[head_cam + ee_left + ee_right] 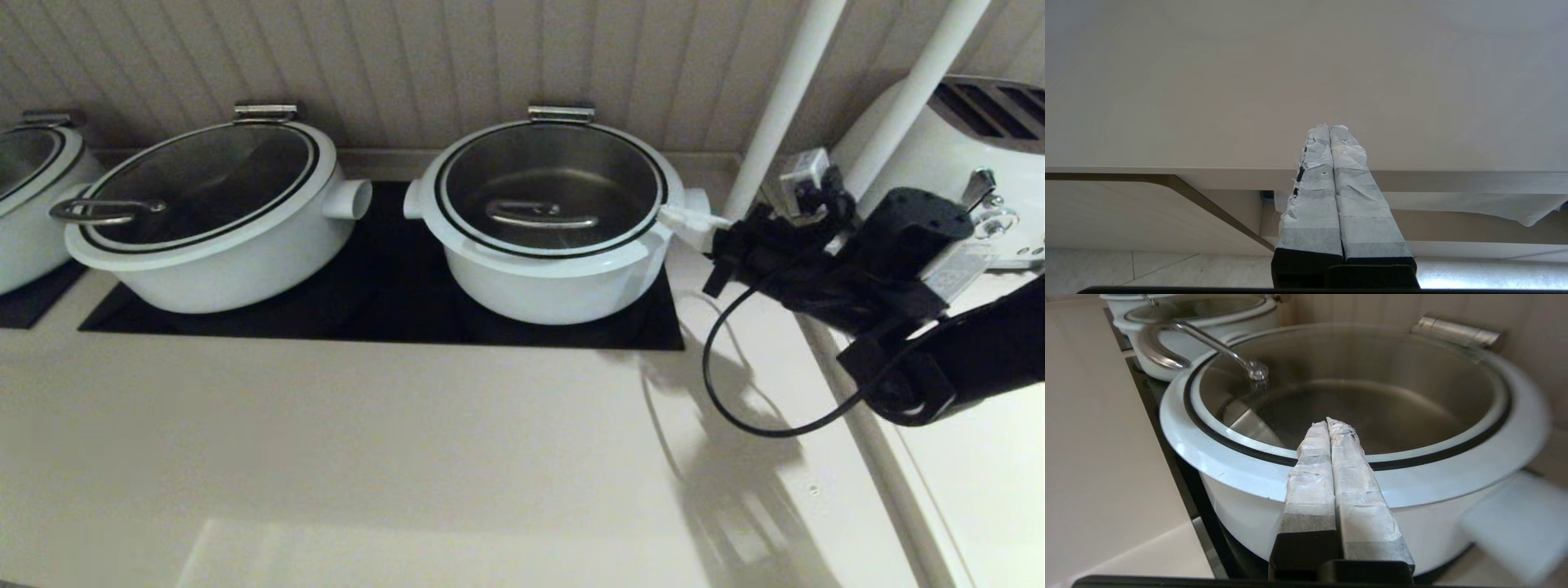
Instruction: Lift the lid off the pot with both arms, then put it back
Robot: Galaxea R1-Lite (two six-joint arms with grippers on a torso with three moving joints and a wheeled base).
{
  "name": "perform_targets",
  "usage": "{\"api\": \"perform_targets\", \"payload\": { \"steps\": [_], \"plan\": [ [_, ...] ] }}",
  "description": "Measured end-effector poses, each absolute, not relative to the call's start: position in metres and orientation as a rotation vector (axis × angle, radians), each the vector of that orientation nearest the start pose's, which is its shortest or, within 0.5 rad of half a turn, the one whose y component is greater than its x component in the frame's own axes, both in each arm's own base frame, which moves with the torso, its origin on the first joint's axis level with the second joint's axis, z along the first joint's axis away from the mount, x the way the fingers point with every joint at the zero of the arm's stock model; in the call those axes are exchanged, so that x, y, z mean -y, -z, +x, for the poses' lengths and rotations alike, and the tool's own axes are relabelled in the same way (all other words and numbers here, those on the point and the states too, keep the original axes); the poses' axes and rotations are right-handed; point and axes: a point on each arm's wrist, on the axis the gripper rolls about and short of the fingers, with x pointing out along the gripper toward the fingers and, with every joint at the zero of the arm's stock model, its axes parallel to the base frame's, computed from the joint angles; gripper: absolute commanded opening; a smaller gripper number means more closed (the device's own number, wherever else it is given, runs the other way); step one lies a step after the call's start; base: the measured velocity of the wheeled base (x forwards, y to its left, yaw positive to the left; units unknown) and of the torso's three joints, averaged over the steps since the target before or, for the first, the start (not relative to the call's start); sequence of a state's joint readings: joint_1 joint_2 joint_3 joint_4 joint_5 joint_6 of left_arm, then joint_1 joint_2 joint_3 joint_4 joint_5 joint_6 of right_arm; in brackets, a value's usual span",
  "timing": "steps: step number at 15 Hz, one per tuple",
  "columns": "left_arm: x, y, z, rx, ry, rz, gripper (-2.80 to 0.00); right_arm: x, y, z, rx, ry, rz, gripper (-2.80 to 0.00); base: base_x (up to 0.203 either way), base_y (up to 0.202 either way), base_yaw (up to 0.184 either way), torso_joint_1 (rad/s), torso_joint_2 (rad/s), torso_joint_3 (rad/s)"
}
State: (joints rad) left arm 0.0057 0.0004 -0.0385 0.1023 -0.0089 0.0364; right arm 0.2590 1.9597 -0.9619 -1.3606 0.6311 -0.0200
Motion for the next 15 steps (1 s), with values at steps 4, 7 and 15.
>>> {"api": "perform_targets", "payload": {
  "steps": [4, 7, 15],
  "plan": [
    [0.0, -0.076, -0.026, -0.064, 0.005, 0.036, -2.8, -0.069, -0.228, 0.333, 0.38, -0.767, -0.15, -2.8, 0.0, 0.0, 0.0, 0.0, 0.0, 0.0],
    [0.0, -0.076, -0.026, -0.064, 0.005, 0.036, -2.8, -0.03, -0.224, 0.316, 0.31, -0.603, -0.216, -2.8, 0.0, 0.0, 0.0, 0.0, 0.0, 0.0],
    [0.0, -0.076, -0.026, -0.064, 0.005, 0.036, -2.8, 0.006, -0.162, 0.202, 0.044, -0.337, -0.222, -2.8, 0.0, 0.0, 0.0, 0.0, 0.0, 0.0]
  ]
}}
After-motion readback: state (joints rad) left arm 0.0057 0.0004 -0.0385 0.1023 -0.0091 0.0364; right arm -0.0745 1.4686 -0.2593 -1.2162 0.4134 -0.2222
